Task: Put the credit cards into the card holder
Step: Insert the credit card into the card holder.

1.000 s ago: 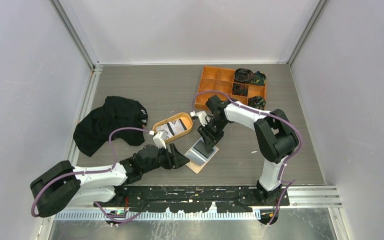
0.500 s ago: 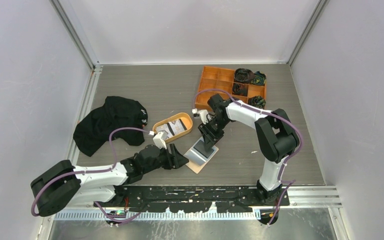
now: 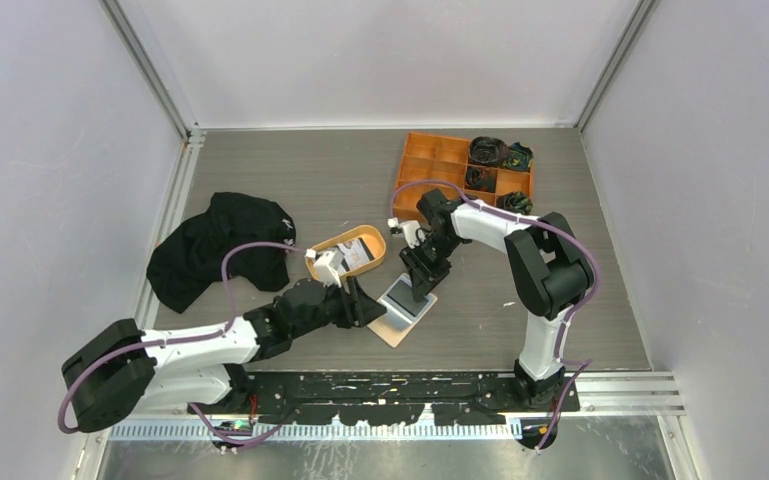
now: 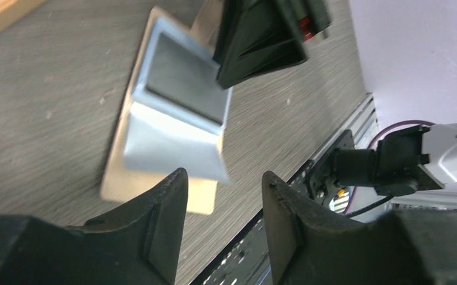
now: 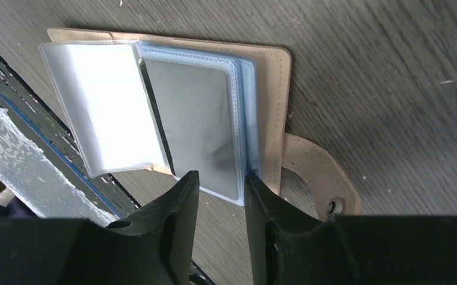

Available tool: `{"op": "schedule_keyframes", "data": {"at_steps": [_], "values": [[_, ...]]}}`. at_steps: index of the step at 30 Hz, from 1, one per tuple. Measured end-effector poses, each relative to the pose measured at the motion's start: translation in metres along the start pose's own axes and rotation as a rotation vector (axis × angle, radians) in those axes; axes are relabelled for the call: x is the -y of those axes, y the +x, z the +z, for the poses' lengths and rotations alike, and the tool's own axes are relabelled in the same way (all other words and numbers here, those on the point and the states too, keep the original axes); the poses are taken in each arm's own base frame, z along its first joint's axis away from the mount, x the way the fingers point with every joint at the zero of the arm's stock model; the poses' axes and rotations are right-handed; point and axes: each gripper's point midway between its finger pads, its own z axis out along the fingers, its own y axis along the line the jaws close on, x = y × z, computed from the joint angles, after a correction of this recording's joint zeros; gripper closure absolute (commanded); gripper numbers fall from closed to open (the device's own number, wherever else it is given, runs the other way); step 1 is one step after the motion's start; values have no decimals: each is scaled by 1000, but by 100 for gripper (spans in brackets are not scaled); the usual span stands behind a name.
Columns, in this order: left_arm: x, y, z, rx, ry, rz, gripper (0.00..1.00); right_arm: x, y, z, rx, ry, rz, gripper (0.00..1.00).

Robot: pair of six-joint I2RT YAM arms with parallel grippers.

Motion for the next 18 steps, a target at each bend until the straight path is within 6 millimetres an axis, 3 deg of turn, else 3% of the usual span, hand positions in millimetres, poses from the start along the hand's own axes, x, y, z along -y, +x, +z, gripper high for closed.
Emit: {"op": "schedule_keyframes", "data": {"at_steps": [4,7,18], "values": [[20,-16,10,21,29,21,58,-1,-1,0,0,-8,1,64],[24,-16,24,0,21,30,64,-3,0,0,-1,-18,4,66],[-16,23,53,-141,-99,47,65,-8,-1,-4,17,-79,35,68]]}}
